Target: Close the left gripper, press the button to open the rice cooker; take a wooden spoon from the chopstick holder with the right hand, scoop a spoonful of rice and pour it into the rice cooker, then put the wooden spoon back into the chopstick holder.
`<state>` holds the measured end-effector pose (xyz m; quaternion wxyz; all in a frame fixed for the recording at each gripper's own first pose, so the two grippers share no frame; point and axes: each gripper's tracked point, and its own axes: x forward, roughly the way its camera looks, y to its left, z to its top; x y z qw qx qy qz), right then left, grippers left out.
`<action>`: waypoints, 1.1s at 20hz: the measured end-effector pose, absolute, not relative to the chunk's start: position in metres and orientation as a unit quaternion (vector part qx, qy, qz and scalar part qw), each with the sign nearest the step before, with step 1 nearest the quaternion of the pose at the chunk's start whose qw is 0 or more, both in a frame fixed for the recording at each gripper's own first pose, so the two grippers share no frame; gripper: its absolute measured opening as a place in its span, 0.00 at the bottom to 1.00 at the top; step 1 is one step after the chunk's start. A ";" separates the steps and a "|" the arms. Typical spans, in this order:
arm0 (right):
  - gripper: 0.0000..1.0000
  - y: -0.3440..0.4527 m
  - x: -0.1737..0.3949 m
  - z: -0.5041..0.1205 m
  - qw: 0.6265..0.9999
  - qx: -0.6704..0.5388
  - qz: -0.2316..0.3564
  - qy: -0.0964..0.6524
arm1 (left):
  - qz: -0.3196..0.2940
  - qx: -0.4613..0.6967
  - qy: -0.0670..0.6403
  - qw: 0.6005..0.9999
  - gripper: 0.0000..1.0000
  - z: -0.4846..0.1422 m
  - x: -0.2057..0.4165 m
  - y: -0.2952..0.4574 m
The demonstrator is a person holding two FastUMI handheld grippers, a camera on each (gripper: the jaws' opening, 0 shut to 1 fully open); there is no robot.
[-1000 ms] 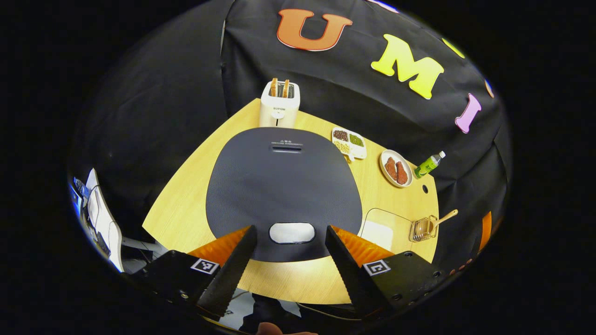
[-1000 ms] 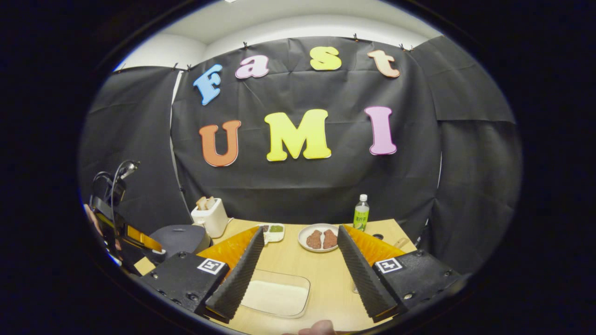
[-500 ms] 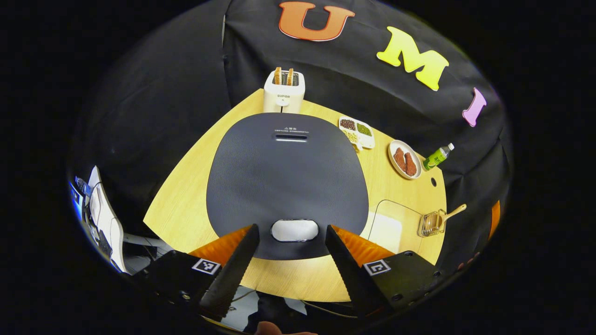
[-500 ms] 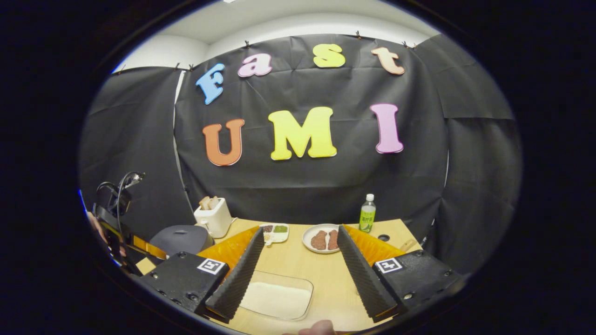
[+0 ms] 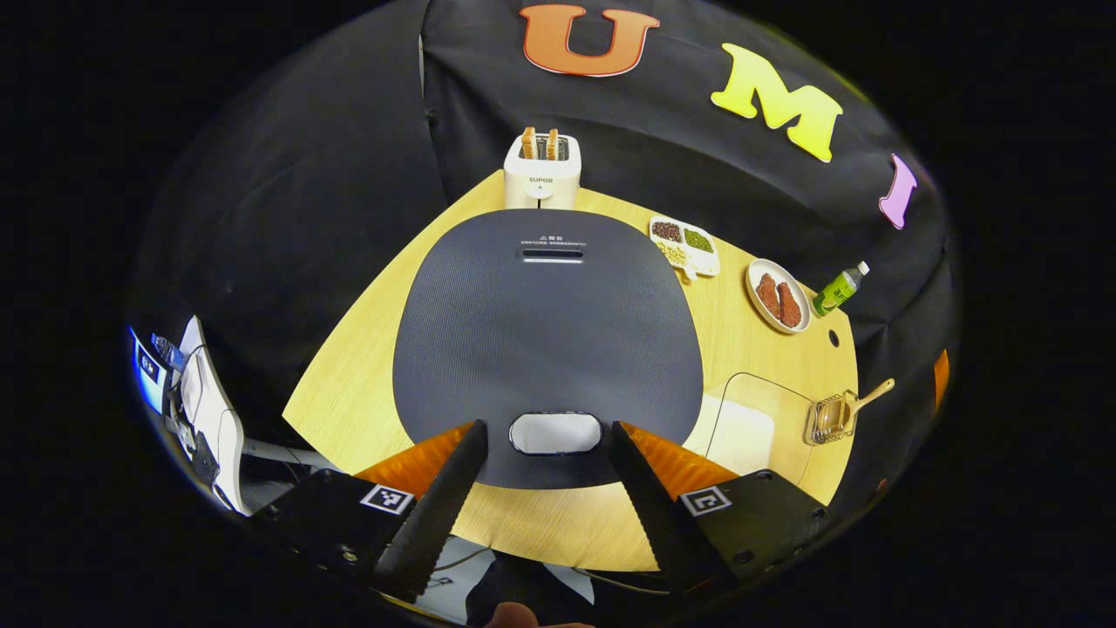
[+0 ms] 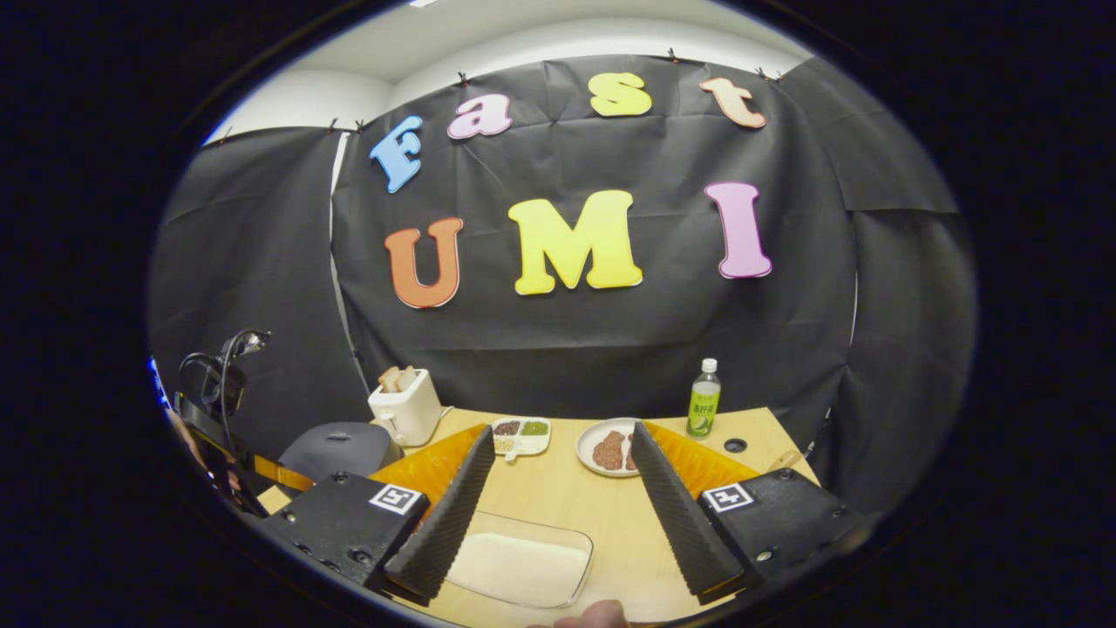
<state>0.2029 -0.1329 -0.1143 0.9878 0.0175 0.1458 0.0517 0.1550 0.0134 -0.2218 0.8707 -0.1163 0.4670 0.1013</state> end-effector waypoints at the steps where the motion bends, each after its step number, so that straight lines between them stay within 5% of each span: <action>1: 1.00 -0.133 0.201 -0.109 0.988 0.017 0.053 0.143 | 0.103 -0.123 0.459 0.874 0.95 -0.220 0.155 0.014; 6: 1.00 -0.137 0.161 -0.074 0.994 0.002 0.037 0.104 | 0.092 -0.160 0.413 0.892 0.94 -0.189 0.139 0.007; 14: 1.00 -0.127 0.044 -0.006 0.999 -0.007 -0.008 0.043 | 0.021 -0.079 0.214 0.973 1.00 -0.066 0.071 -0.019; 22: 0.99 -0.113 -0.061 0.032 0.999 -0.016 -0.028 -0.004 | -0.045 -0.053 0.063 0.996 0.95 -0.008 -0.019 -0.068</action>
